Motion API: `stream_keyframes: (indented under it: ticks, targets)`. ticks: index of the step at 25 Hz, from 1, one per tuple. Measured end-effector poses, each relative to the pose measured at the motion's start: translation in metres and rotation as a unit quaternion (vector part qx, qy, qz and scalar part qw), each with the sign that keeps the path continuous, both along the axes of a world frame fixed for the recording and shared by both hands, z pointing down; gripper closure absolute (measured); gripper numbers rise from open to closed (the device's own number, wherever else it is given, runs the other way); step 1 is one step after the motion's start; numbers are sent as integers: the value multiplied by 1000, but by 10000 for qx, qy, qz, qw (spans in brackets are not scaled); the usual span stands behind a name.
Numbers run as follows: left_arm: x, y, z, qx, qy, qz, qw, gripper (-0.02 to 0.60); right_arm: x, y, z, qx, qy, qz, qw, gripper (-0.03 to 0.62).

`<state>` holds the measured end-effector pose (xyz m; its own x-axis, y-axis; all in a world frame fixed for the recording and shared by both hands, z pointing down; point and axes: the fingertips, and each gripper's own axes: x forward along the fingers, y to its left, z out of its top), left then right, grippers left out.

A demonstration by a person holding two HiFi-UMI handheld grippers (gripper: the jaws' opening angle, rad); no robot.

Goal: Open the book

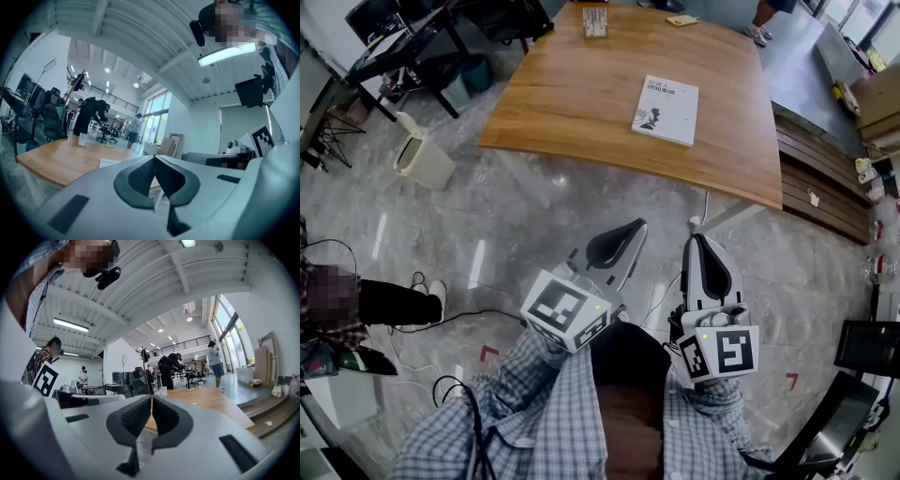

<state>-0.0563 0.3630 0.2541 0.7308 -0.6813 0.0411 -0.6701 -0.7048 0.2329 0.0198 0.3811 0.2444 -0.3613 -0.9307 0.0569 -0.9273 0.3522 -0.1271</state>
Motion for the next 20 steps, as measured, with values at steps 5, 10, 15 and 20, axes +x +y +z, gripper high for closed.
stream_keyframes:
  ticks: [5, 10, 15, 20]
  targets:
    - [9, 1, 5, 8, -25, -24, 10000, 574, 12, 0, 4, 55, -5, 33, 10000, 571]
    - [12, -17, 4, 53, -88, -36, 9999, 574, 15, -18, 7, 27, -96, 0, 10000, 571]
    - [16, -52, 9, 91, -108, -16, 9999, 574, 15, -51, 13, 39, 17, -13, 10000, 571]
    - [17, -100, 12, 115, -114, 54, 9999, 574, 16, -100, 17, 42, 66, 15, 10000, 571]
